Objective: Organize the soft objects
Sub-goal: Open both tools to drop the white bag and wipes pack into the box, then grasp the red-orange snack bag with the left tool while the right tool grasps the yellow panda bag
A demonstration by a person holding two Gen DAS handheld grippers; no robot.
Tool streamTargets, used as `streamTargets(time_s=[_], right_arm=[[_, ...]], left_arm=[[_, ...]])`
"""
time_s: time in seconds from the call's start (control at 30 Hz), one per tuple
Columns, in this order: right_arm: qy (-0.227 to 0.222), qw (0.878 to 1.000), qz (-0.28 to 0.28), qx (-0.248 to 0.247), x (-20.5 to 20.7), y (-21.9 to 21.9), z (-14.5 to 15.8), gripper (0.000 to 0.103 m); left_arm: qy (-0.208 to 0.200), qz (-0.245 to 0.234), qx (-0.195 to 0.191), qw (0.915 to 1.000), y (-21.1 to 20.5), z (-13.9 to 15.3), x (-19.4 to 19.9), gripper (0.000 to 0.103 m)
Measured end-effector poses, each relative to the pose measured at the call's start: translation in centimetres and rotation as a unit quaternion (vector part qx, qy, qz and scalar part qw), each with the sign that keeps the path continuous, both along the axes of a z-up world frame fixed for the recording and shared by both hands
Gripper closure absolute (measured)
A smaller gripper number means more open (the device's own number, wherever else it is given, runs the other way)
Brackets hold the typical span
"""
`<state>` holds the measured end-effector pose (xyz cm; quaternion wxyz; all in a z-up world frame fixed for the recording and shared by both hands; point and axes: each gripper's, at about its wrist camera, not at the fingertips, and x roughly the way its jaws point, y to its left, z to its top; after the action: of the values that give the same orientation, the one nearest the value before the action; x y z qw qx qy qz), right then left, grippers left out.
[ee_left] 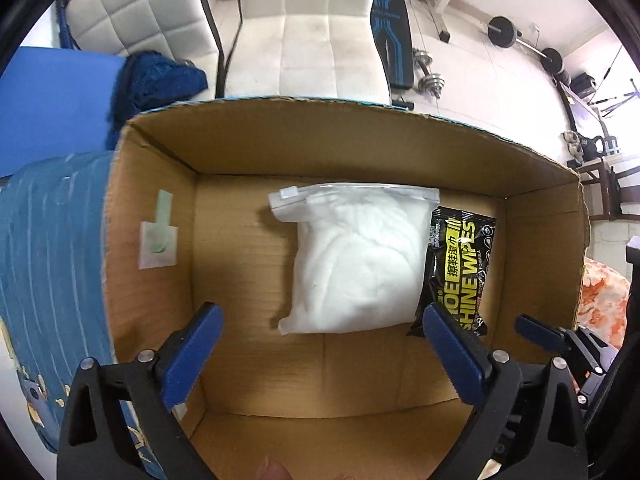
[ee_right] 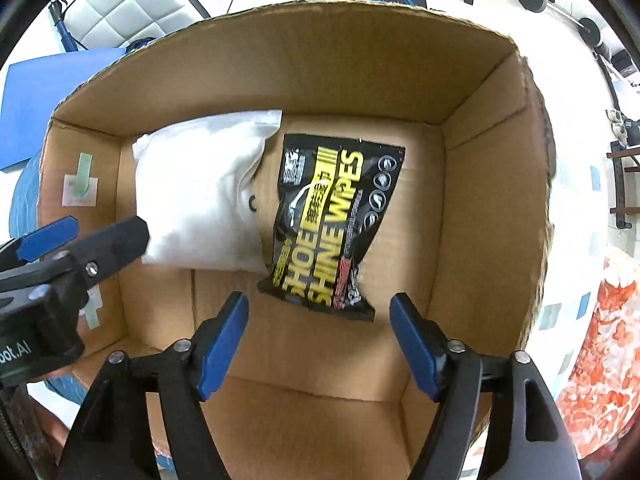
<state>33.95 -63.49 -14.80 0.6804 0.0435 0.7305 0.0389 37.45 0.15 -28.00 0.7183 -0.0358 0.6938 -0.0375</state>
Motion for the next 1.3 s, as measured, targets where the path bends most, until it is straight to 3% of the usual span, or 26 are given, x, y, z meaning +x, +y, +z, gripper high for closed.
streamTargets(time_s=[0.13, 0.2, 0.4, 0.43, 0.6, 0.8, 0.87, 0.97, 1.0, 1.03, 1.07, 1.1, 1.13, 1.17, 1.23, 1.3], right_arm=[[-0.008, 1.0, -0.009, 0.012, -2.5, -1.3, 1.2, 0.005], [-0.017, 1.0, -0.013, 0.014, -3.0, -2.4, 1.9, 0.0], [-0.051, 0.998, -0.031, 0.003, -4.8, -2.3, 5.5, 0.0], [-0.056, 0.998, -0.033, 0.0, -6.9, 0.5, 5.7, 0.0], [-0.092, 0.995, -0.035, -0.013, -12.8, 3.9, 8.8, 0.0], [-0.135, 0.99, -0.037, -0.004, -21.7, 2.1, 14.7, 0.0], [-0.149, 0.988, -0.036, 0.001, -23.0, 2.5, 15.9, 0.0], [-0.156, 0.987, -0.037, 0.018, -26.8, -1.3, 18.8, 0.0], [-0.155, 0.987, -0.036, 0.018, -26.1, -1.5, 19.2, 0.0], [-0.152, 0.988, -0.034, 0.017, -23.3, 0.8, 18.2, 0.0], [-0.146, 0.989, -0.031, 0.017, -26.0, -0.8, 18.8, 0.0], [-0.138, 0.99, -0.027, 0.02, -23.2, 0.0, 19.6, 0.0], [-0.126, 0.992, -0.018, 0.022, -23.8, -0.2, 19.1, 0.0], [-0.111, 0.994, -0.01, 0.018, -22.5, -0.5, 17.8, 0.0], [-0.09, 0.996, 0.01, 0.0, -16.7, -1.0, 11.7, 0.0], [-0.063, 0.997, 0.017, -0.036, -16.3, -2.5, 8.8, 0.0]], left_arm=[[-0.031, -0.004, 0.018, 0.9994, 0.3, 1.6, -1.9, 0.0], [-0.041, -0.005, 0.025, 0.9989, 0.6, 1.7, -0.9, 0.0], [-0.079, -0.016, 0.031, 0.9962, 0.7, 3.3, -1.7, 0.0], [-0.087, -0.018, 0.032, 0.9955, 0.8, 3.9, -2.1, 0.0], [-0.125, -0.023, 0.039, 0.991, 0.4, 6.4, -3.8, 0.0], [-0.157, -0.023, 0.041, 0.9865, 0.4, 9.7, -6.9, 0.0], [-0.167, -0.02, 0.044, 0.9847, 0.3, 10.9, -8.1, 0.0], [-0.177, -0.015, 0.043, 0.9832, 0.2, 12.6, -9.9, 0.0], [-0.179, -0.014, 0.044, 0.9828, 0.3, 13.2, -10.6, 0.0], [-0.18, -0.012, 0.044, 0.9825, 0.4, 13.6, -11.3, 0.0], [-0.182, -0.008, 0.046, 0.9821, 0.6, 14.1, -12.0, 0.0], [-0.184, -0.005, 0.049, 0.9817, 0.8, 14.5, -12.8, 0.0], [-0.184, -0.002, 0.052, 0.9815, 1.1, 14.7, -13.5, 0.0], [-0.183, 0.003, 0.056, 0.9815, 1.5, 14.9, -14.4, 0.0], [-0.18, 0.013, 0.067, 0.9813, 2.3, 14.7, -15.9, 0.0], [-0.162, 0.027, 0.081, 0.9832, 3.4, 13.6, -17.6, 0.0]])
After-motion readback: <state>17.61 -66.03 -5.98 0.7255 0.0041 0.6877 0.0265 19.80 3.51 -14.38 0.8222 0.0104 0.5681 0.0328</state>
